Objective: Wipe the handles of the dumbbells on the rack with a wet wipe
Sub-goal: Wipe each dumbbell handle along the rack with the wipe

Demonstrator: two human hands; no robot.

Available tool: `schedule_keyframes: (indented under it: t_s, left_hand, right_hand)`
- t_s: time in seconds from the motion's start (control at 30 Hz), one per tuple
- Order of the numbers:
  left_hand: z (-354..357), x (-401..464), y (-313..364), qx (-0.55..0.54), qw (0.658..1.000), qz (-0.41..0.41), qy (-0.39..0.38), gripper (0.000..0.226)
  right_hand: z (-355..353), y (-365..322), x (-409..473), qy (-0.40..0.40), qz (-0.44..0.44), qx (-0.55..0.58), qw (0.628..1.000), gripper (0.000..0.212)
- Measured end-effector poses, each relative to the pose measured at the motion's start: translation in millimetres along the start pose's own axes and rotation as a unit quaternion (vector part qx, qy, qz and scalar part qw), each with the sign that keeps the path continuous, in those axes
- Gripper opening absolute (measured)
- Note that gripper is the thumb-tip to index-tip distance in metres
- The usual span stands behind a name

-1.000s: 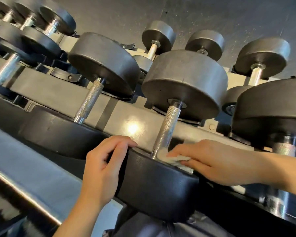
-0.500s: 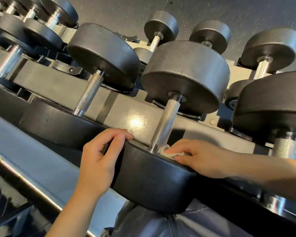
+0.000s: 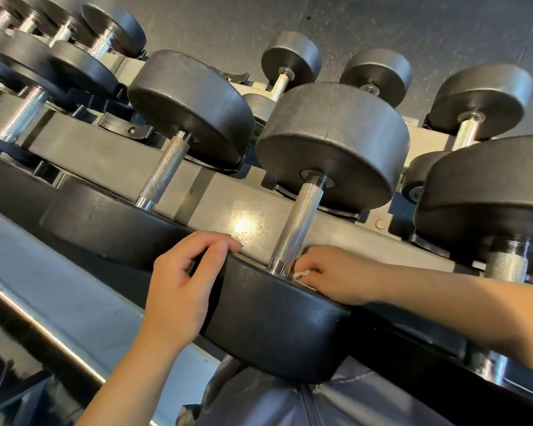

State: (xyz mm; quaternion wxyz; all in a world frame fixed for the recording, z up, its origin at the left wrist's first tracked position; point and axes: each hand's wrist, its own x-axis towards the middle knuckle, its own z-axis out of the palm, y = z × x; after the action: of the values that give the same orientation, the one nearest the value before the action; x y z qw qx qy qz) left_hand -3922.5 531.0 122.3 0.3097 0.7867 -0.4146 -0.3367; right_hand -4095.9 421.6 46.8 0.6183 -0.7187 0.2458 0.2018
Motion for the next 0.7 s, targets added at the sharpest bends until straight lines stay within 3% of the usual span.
schedule_keyframes:
  t_s: [0.13,0.23,0.3,0.37,0.53,0.63,0.7]
  left_hand:
    - [0.6,-0.2,1.6,0.000,1.000,-0.006,-0.001,0.030]
    - [0.6,-0.6,4.1,0.003,1.000,-0.012,0.005,0.032]
    - [1.4,-1.1,5.0,0.002,1.000,-0.020,0.001,0.034]
    - [1.4,-2.6,4.7,-0.007,1.000,-0.026,-0.001,0.035]
    - [2.0,-2.1,5.9,-0.026,0.999,-0.032,0.002,0.025]
    - [2.3,-1.2,2.5,-0.026,1.000,0.005,-0.002,0.031]
    - [2.2,-0.7,-1.5,-0.016,0.999,0.025,-0.014,0.033]
  right_hand:
    - [5.6,2.9,-6.1,0.020,0.061,0.211,0.975,0.022]
    - [7.9,1.6,-9.1,0.059,0.147,0.429,0.889,0.017]
    - [5.8,-5.0,-8.6,0.084,0.213,0.513,0.828,0.016]
    - [0.6,-10.6,-6.0,0.125,0.238,0.553,0.789,0.019]
    - [-27.3,-10.9,2.7,0.295,0.198,0.634,0.687,0.027]
    - [-37.2,-18.3,5.3,0.304,0.156,0.694,0.634,0.024]
    - [-34.1,-25.1,5.2,0.316,0.146,0.692,0.632,0.021]
